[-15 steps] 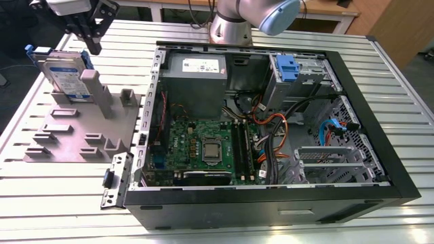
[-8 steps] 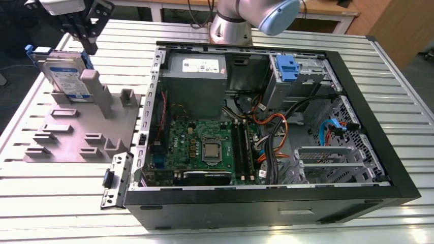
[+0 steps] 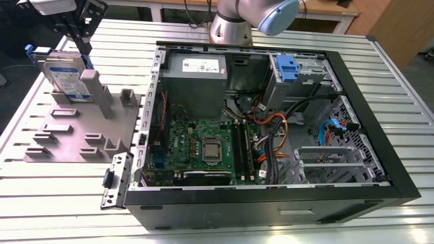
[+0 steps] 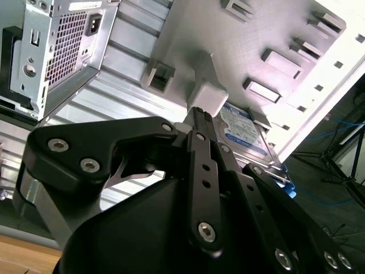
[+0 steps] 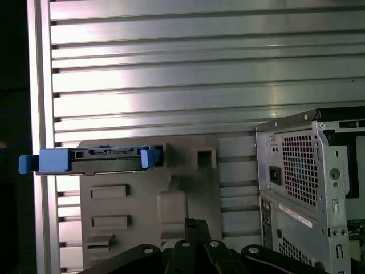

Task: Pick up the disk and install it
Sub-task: 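Reach for the disk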

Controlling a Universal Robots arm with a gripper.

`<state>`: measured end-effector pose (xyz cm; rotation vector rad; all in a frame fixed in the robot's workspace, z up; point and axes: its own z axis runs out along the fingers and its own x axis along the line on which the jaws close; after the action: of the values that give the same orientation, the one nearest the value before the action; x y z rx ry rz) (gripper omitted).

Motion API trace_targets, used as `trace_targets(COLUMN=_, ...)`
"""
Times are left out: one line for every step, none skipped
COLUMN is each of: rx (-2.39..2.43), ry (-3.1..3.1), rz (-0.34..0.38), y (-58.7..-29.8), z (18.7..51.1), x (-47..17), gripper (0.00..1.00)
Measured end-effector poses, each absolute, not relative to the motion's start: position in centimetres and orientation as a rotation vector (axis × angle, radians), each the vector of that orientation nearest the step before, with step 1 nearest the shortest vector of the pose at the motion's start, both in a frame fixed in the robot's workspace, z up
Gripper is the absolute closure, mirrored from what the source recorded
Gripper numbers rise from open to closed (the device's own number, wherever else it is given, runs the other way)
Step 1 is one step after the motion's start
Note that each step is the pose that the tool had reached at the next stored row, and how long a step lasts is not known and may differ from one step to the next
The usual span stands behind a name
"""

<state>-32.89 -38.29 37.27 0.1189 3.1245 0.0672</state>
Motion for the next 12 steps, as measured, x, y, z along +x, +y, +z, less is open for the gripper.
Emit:
trace_targets(rx=0.119, ry=3.125, rz=0.067, y=-38.29, z=37.26, x=-32.89, gripper=0.89)
trace_targets(rx=0.119, ry=3.125, rz=0.067, y=-38.29, z=37.27, x=-32.89, gripper=0.89)
trace_targets(rx=0.119, ry=3.125, rz=0.067, y=-38.29, z=37.26, x=-32.91, gripper=0.89)
trace_targets(rx=0.119, ry=3.125, rz=0.067, y=-38.29, z=37.26, x=-32.92, gripper=0.89)
trace_targets(rx=0.119, ry=3.125, rz=0.067, y=-38.29, z=37.26, x=-32.92, gripper=0.89)
trace_targets(rx=0.119, ry=3.125, rz=0.067, y=-38.29, z=37.26, x=-32.93, gripper=0.89)
trace_targets(rx=0.119, ry=3.125, rz=0.067, y=-38.29, z=37.26, x=-32.96, gripper=0.89)
trace_targets(rx=0.119, ry=3.125, rz=0.067, y=-38.29, z=37.26, x=-32.98, gripper=0.89)
trace_targets(rx=0.119, ry=3.125, rz=0.067, y=-38.29, z=37.26, x=-33.02, gripper=0.89)
trace_targets(rx=0.119, ry=3.125, rz=0.067, y=-38.29, z=37.27, x=-33.07, gripper=0.89)
trace_targets(rx=0.119, ry=3.125, rz=0.067, y=-38.29, z=37.26, x=-33.11, gripper=0.89)
trace_targets(rx=0.119, ry=3.125, rz=0.067, y=-38.29, z=37.26, x=-33.15, gripper=0.89)
